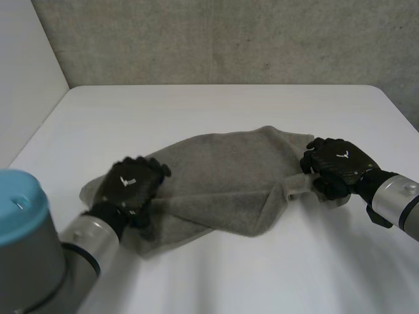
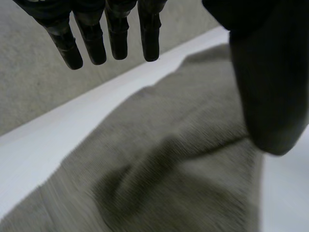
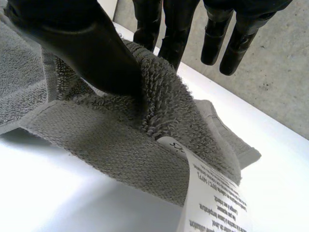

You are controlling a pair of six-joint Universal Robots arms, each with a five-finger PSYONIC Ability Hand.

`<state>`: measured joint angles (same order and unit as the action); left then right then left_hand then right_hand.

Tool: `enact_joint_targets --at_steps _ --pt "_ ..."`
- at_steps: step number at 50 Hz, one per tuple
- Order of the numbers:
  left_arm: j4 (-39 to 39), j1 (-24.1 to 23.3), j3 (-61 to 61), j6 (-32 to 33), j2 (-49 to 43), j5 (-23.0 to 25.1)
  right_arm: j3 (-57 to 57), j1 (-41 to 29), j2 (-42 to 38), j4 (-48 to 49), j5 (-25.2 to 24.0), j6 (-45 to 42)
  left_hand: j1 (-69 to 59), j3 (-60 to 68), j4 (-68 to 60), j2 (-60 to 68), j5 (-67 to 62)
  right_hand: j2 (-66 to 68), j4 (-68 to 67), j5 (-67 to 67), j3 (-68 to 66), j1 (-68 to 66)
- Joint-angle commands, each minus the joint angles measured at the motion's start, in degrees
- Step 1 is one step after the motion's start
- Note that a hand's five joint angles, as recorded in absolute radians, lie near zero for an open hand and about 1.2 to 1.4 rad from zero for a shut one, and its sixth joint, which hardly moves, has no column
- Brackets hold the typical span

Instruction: Fold the towel.

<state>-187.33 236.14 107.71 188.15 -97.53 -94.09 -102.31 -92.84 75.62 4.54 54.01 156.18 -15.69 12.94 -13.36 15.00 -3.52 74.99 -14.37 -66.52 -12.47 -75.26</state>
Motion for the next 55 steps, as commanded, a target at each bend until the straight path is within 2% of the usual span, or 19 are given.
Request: enact_joint_targets --at_steps 1,13,21,29,32,34,37,39,40,42,44,48,50,55 --pt "-0.14 -5.33 1.09 0.11 -4.06 -5.05 -0.17 0.03 0.15 0.03 0.04 0.0 3.46 -2.94 3.36 -2.77 1.28 5.01 4.37 -3.48 2.47 -4.74" --pt "-2.25 -5.69 0.48 0.11 -10.84 -7.69 -0.87 0.03 0.15 0.03 -0.22 -0.17 2.95 -2.94 3.36 -2.26 0.78 5.01 4.37 -3.48 2.47 -4.74" --pt "-7.79 -5.42 -0.49 0.38 -12.51 -9.71 -1.31 0.03 0.15 0.03 -0.22 -0.35 -5.12 -2.94 3.36 5.81 -7.3 5.01 4.37 -3.48 2.47 -4.74" --pt "-8.49 -4.9 -1.72 4.33 -16.47 -10.06 -1.4 0.03 0.06 0.03 -0.22 -0.44 -7.64 -2.94 3.36 8.33 -9.82 5.01 4.37 -3.48 2.47 -4.74" --pt "-8.84 -4.72 -1.81 4.59 -17.08 -10.06 -1.57 0.03 0.06 0.12 -0.22 -0.53 -12.18 -2.94 3.36 12.88 -14.36 5.01 4.37 -3.48 2.47 -4.74" --pt "-9.54 -4.72 -1.81 4.59 -17.52 -10.06 -1.66 0.03 -0.03 0.12 -0.22 -0.61 -23.22 -2.94 3.36 23.91 -25.4 5.01 4.37 -3.48 2.47 -4.74" --pt "-9.9 -4.72 -1.72 4.68 -17.61 -10.06 -1.66 0.03 -0.03 0.12 -0.22 -0.61 -28.84 -2.94 3.36 29.53 -31.01 5.01 4.37 -3.48 2.47 -4.74" --pt "-10.07 -4.28 -1.72 4.94 -17.61 -10.06 -1.66 0.03 -0.12 0.12 -0.13 -0.61 -44.22 -2.94 3.36 44.92 -46.4 5.01 4.37 -3.48 2.47 -4.74" --pt "-10.07 -4.28 -1.72 4.95 -17.61 -10.06 -1.66 0.03 -0.12 0.12 -0.13 -0.61 -44.31 -2.94 3.36 45.0 -46.49 5.01 4.37 -3.48 2.47 -4.74" --pt "-10.16 -3.76 -1.63 5.73 -17.43 -10.06 -1.66 0.03 -0.12 0.12 0.04 -0.61 -59.55 -2.94 3.36 60.24 -61.73 5.01 4.37 -3.48 2.47 -4.74" --pt "-10.16 -3.41 -1.63 6.08 -17.26 -9.98 -1.4 0.37 0.14 -0.06 0.22 -0.44 -64.26 -2.94 3.36 64.95 -66.44 5.01 4.37 -3.48 2.47 -4.74" --pt "-10.16 -2.52 -1.28 6.35 -15.67 -9.89 -1.22 0.9 0.41 -0.5 0.13 0.0 -64.31 -2.94 3.36 65.0 -66.48 5.01 4.37 -3.48 2.47 -4.74" --pt "-9.98 -1.39 -0.58 6.35 -11.74 -9.45 -0.96 0.99 0.41 -1.64 0.13 -0.09 -64.31 -2.94 3.36 65.0 -66.48 5.01 4.37 -3.48 2.47 -4.74" --pt "-9.9 0.81 0.92 6.35 -6.11 -8.31 0.18 1.52 2.6 -9.97 0.04 -0.96 -64.31 -2.94 3.36 65.0 -66.48 5.01 4.37 -3.48 2.47 -4.74"
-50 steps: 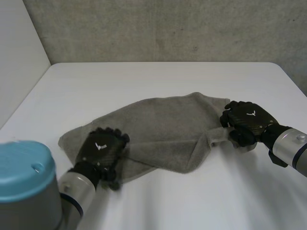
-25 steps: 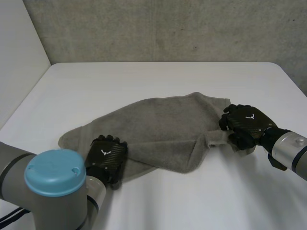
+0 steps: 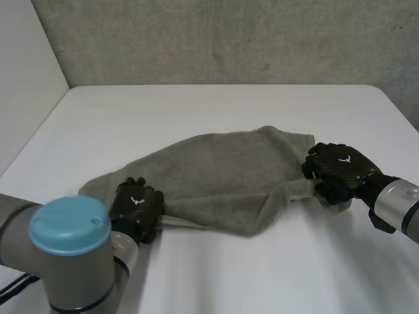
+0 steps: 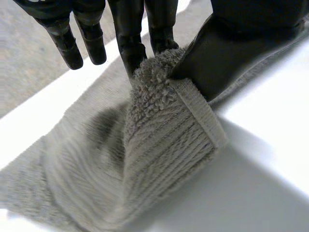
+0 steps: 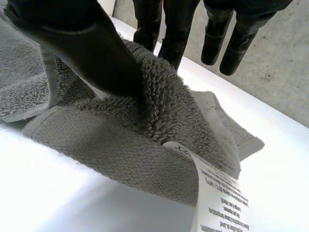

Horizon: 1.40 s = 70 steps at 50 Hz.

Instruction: Fold the towel.

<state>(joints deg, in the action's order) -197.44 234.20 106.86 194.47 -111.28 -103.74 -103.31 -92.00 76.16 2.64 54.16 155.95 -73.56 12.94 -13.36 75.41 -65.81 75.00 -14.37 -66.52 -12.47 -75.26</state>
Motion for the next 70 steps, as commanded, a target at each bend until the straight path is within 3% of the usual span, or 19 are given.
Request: enact_joint_targets --at_steps 1,11,18,19,20,22,23,24,27,41,51,66,70 --pt "0.21 2.75 1.77 0.03 7.66 1.34 1.19 0.68 2.07 -8.09 -0.1 -0.73 -6.44 -2.94 3.36 4.59 -4.19 5.0 4.37 -3.48 2.47 -4.74" --pt "1.18 10.74 2.3 1.78 11.18 10.91 0.75 1.91 0.31 -8.79 -0.46 -6.18 -6.44 -2.94 3.36 4.59 -4.19 5.0 4.37 -3.48 2.47 -4.74" --pt "1.53 11.81 1.42 2.05 7.57 12.68 -0.22 1.3 -2.42 -4.49 -0.46 -8.9 -6.44 -2.94 3.36 4.59 -4.19 3.73 4.37 -2.21 2.47 -3.47" --pt "1.62 11.72 1.07 1.88 6.35 12.68 -0.57 1.38 -2.24 -4.22 -0.46 -8.9 -6.44 -2.94 3.36 4.59 -4.19 -5.61 4.37 7.13 2.47 5.87" --pt "1.62 11.72 1.07 1.87 6.34 12.68 -0.57 1.38 -2.24 -4.22 -0.46 -8.9 -6.44 -2.94 3.36 4.59 -4.19 -5.7 4.37 7.22 2.47 5.96" --pt "1.97 11.63 0.19 1.79 5.11 12.68 -1.53 1.38 -1.63 -3.87 -0.54 -8.82 -6.44 -2.94 3.36 4.59 -4.19 -26.76 4.37 28.28 2.47 27.02" --pt "1.97 11.63 0.19 1.79 5.11 12.68 -1.54 1.38 -1.63 -3.87 -0.54 -8.82 -6.44 -2.94 3.36 4.59 -4.19 -26.9 4.37 28.42 2.47 27.16" --pt "2.58 11.72 -0.25 1.79 5.02 12.77 -2.15 1.38 -1.02 -3.52 -0.46 -8.82 -6.44 -2.94 3.36 4.59 -4.19 -37.56 4.37 39.08 2.47 37.82" --pt "3.64 11.81 -1.22 1.79 4.93 12.94 -3.64 0.86 1.0 -2.64 -0.54 -8.82 -6.44 -2.94 3.36 4.59 -4.19 -41.69 4.37 43.21 2.47 41.95" --pt "6.63 11.98 -11.06 1.52 0.54 12.68 -7.25 -1.96 2.15 -1.06 0.69 -9.43 -6.44 -2.94 3.36 4.59 -4.19 -41.7 4.37 43.22 2.47 41.96" --pt "7.86 11.81 -15.54 0.3 -2.62 12.68 -11.29 -6.79 3.47 2.1 8.94 -9.08 -6.44 -2.94 3.36 4.59 -4.19 -40.86 4.37 42.38 2.47 41.12" --pt "13.04 14.09 -22.74 -4.71 -5.96 12.77 -12.7 -8.64 3.3 4.04 10.0 -8.55 -6.44 -2.94 3.36 4.59 -4.19 -46.58 4.37 48.1 2.47 46.84" --pt "13.84 14.27 -24.16 -5.86 -7.11 12.77 -12.79 -9.16 1.64 7.19 12.72 -8.9 -6.44 -2.94 3.36 4.59 -4.19 -46.08 4.37 47.6 2.47 46.34"
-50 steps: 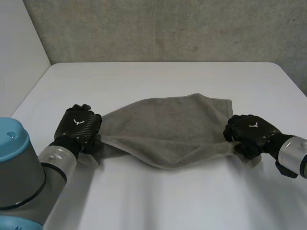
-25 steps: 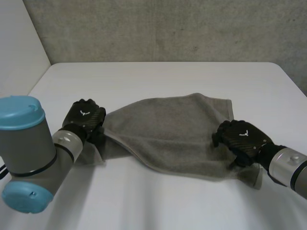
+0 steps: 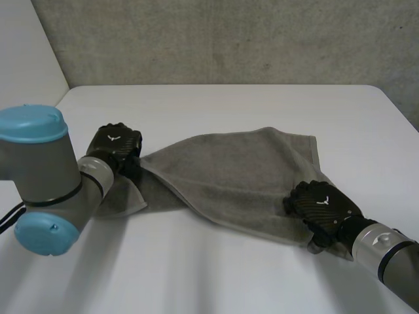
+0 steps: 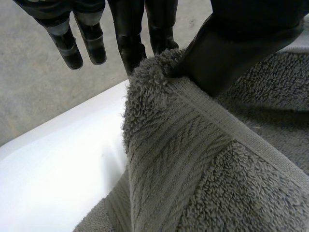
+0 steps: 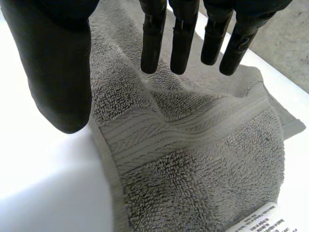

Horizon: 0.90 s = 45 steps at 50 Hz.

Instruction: Fold the towel.

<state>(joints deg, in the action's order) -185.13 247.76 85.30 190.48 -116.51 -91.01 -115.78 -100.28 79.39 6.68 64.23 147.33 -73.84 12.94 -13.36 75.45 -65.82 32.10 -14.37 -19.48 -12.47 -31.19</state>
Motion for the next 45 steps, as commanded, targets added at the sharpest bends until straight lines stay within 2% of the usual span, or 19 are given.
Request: enact_joint_targets --at_steps 1,3,6,8,9,11,12,13,20,22,25,27,28,30,33,35,39,45 --pt "1.88 0.97 -3.03 -2.3 -2.31 0.04 -0.33 -0.88 -1.61 3.17 2.65 -0.29 -6.16 -2.94 3.36 4.55 -4.18 -3.18 4.37 0.56 2.47 2.26" --pt "2.06 1.23 -3.21 -2.66 -2.49 0.04 0.28 -0.88 -3.79 5.09 4.75 -0.82 -6.16 -2.94 3.36 4.55 -4.18 -1.51 4.37 -1.11 2.47 0.59" --pt "2.23 1.58 -3.21 -3.1 -2.49 0.13 0.64 -0.88 -4.59 5.63 5.29 -0.9 -6.16 -2.94 3.36 4.55 -4.18 1.19 4.37 -3.81 2.47 -2.11" --pt "2.32 1.58 -2.86 -3.45 -2.49 0.48 2.04 -0.88 -6.34 5.63 5.47 -0.82 -6.16 -2.94 3.36 4.55 -4.18 18.75 4.37 -21.37 2.47 -19.66" --pt "2.32 1.58 -2.86 -3.45 -2.49 0.48 2.05 -0.88 -6.35 5.63 5.47 -0.82 -6.16 -2.94 3.36 4.55 -4.18 18.85 4.37 -21.48 2.47 -19.77" --pt "2.32 1.58 -2.6 -3.45 -2.4 0.65 3.36 -0.62 -8.1 5.19 5.64 -0.82 -6.16 -2.94 3.36 4.55 -4.18 39.11 4.37 -41.73 2.47 -40.03" --pt "2.41 1.58 -2.42 -3.54 -2.14 0.74 3.37 -0.62 -8.11 5.19 5.64 -0.82 -6.16 -2.94 3.36 4.55 -4.18 39.21 4.37 -41.83 2.47 -40.12" --pt "2.67 1.5 -2.16 -3.54 -1.88 0.74 3.8 -0.53 -8.28 4.84 5.38 -0.73 -6.16 -2.94 3.36 4.55 -4.18 47.81 4.37 -50.43 2.47 -48.72" --pt "3.99 1.41 0.64 -3.54 1.63 1.79 5.56 0.61 -4.86 -0.26 2.83 0.33 -6.16 -2.94 3.36 4.55 -4.18 47.9 4.37 -50.52 2.47 -48.81" --pt "4.26 1.41 2.24 -3.54 3.22 2.5 6.79 2.18 -0.48 -6.12 0.56 0.33 -6.16 -2.94 3.36 4.55 -4.18 47.9 4.37 -50.52 2.47 -48.81" --pt "4.61 1.41 6.1 -3.19 6.56 4.26 7.32 3.34 0.85 -10.11 -0.42 0.15 -6.16 -2.94 3.36 4.55 -4.18 47.9 4.37 -50.52 2.47 -48.81" --pt "4.96 1.32 8.12 -3.1 8.67 5.22 7.85 5.52 1.21 -18.41 -4.01 -0.81 -6.16 -2.94 3.36 4.55 -4.18 47.9 4.37 -50.52 2.47 -48.81" --pt "5.48 1.41 10.13 -3.01 10.59 6.18 7.85 5.53 1.21 -18.45 -4.03 -0.82 -6.16 -2.94 3.36 4.55 -4.18 47.9 4.37 -50.52 2.47 -48.81" --pt "6.1 1.41 12.17 -2.92 12.27 7.16 8.2 7.98 1.3 -24.41 -8.49 -3.61 -6.16 -2.94 3.36 4.55 -4.18 47.9 4.37 -50.52 2.47 -48.81" --pt "7.77 1.41 15.77 -2.75 14.82 8.74 8.46 9.31 1.03 -27.07 -9.83 -6.0 -6.16 -2.94 3.36 4.55 -4.18 47.9 4.37 -50.52 2.47 -48.81" --pt "8.74 1.5 17.78 -1.87 15.35 9.35 9.86 10.71 -0.63 -30.04 -10.44 -11.16 -6.16 -2.94 3.36 4.55 -4.18 47.9 4.37 -50.52 2.47 -48.81" --pt "8.65 1.85 17.8 0.93 15.0 9.35 12.86 10.54 -2.84 -30.06 -10.53 -12.07 -6.16 -2.94 3.36 4.55 -4.18 47.9 4.37 -50.52 2.47 -48.81" --pt "6.99 3.52 10.0 6.3 9.74 9.35 25.13 8.18 -6.96 -24.98 -9.92 -3.83 -6.16 -2.94 3.36 4.55 -4.18 47.9 4.37 -50.52 2.47 -48.81"
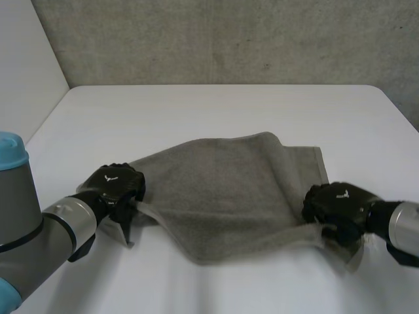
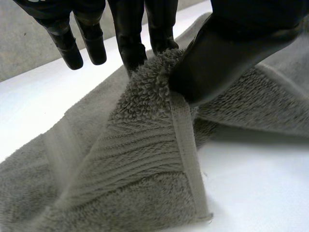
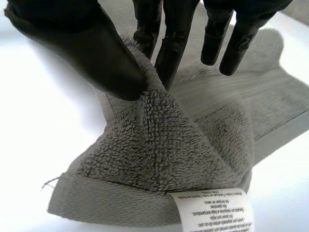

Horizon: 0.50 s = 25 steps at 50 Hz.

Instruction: Fold the towel.

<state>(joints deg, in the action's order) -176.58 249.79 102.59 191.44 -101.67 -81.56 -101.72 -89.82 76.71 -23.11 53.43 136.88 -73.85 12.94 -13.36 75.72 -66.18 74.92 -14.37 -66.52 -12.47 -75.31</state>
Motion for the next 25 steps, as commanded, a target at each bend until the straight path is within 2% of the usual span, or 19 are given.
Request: enact_joint_targets --at_steps 1,2,4,5,6,7,8,9,10,12,14,17,20,24,25 --pt "-1.57 1.49 -7.31 5.35 -5.11 -0.09 15.11 -3.69 -5.33 6.22 1.84 9.51 -6.15 -2.94 3.36 4.28 -3.82 5.08 4.37 -3.48 2.47 -4.69" --pt "-2.36 1.58 -11.23 5.79 -6.68 -0.36 15.15 -3.7 -5.34 6.23 1.85 9.54 -6.15 -2.94 3.36 4.28 -3.82 5.08 4.37 -3.48 2.47 -4.69" --pt "-3.07 1.67 -15.93 5.79 -8.28 -0.53 24.68 -6.59 -6.83 8.51 5.7 14.53 -6.15 -2.94 3.36 4.28 -3.82 5.08 4.37 -3.48 2.47 -4.69" --pt "-3.59 1.67 -21.24 5.62 -10.02 -0.53 24.73 -6.6 -6.84 8.52 5.72 14.55 -6.15 -2.94 3.36 4.28 -3.82 5.08 4.37 -3.48 2.47 -4.69" --pt "-4.03 1.67 -26.77 5.53 -11.43 -0.62 29.77 -7.73 -7.62 9.47 8.42 16.73 -6.15 -2.94 3.36 4.28 -3.82 5.08 4.37 -3.48 2.47 -4.69" --pt "-4.03 1.67 -26.83 5.53 -11.44 -0.62 35.13 -8.96 -7.97 10.96 11.05 19.27 -6.15 -2.94 3.36 4.28 -3.82 5.08 4.37 -3.48 2.47 -4.69" --pt "-4.64 1.58 -32.31 5.53 -12.75 -0.71 35.19 -8.97 -7.98 10.98 11.08 19.3 -6.15 -2.94 3.36 4.28 -3.82 5.08 4.37 -3.48 2.47 -4.69" --pt "-5.43 1.15 -37.58 5.27 -13.46 -0.71 40.49 -10.1 -7.8 13.15 13.43 22.17 -6.15 -2.94 3.36 4.28 -3.82 5.08 4.37 -3.48 2.47 -4.69" --pt "-5.44 1.14 -37.64 5.26 -13.46 -0.71 40.55 -10.12 -7.8 13.17 13.45 22.2 -6.15 -2.94 3.36 4.28 -3.82 5.08 4.37 -3.48 2.47 -4.69" --pt "-6.5 0.79 -41.68 5.0 -13.29 -0.62 47.55 -11.34 -5.45 19.29 16.61 28.84 -6.15 -2.94 3.36 4.28 -3.82 5.08 4.37 -3.48 2.47 -4.69" --pt "-11.3 0.53 -45.89 4.74 -11.37 -0.27 48.27 -11.17 -3.17 22.81 17.49 31.75 -6.15 -2.94 3.36 4.28 -3.82 5.08 4.37 -3.48 2.47 -4.69" --pt "-15.02 0.62 -45.37 4.47 -8.28 -0.18 47.85 -11.08 -1.04 26.7 17.41 35.72 -6.15 -2.94 3.36 4.28 -3.82 5.08 4.37 -3.48 2.47 -4.69" --pt "-27.03 2.28 -38.01 3.24 -1.34 0.17 46.52 -11.08 -0.86 26.27 16.79 35.91 -6.15 -2.94 3.36 4.28 -3.82 5.08 4.37 -3.48 2.47 -4.69" --pt "-31.9 3.96 -32.45 3.24 -0.89 2.02 36.62 -10.91 -0.16 24.51 12.41 33.64 -6.15 -2.94 3.36 4.28 -3.82 5.08 4.37 -3.48 2.47 -4.69" --pt "-32.07 4.91 -28.97 3.24 -0.81 4.28 32.94 -10.91 0.37 24.43 11.27 31.97 -6.15 -2.94 3.36 4.28 -3.82 5.08 4.37 -3.48 2.47 -4.69"
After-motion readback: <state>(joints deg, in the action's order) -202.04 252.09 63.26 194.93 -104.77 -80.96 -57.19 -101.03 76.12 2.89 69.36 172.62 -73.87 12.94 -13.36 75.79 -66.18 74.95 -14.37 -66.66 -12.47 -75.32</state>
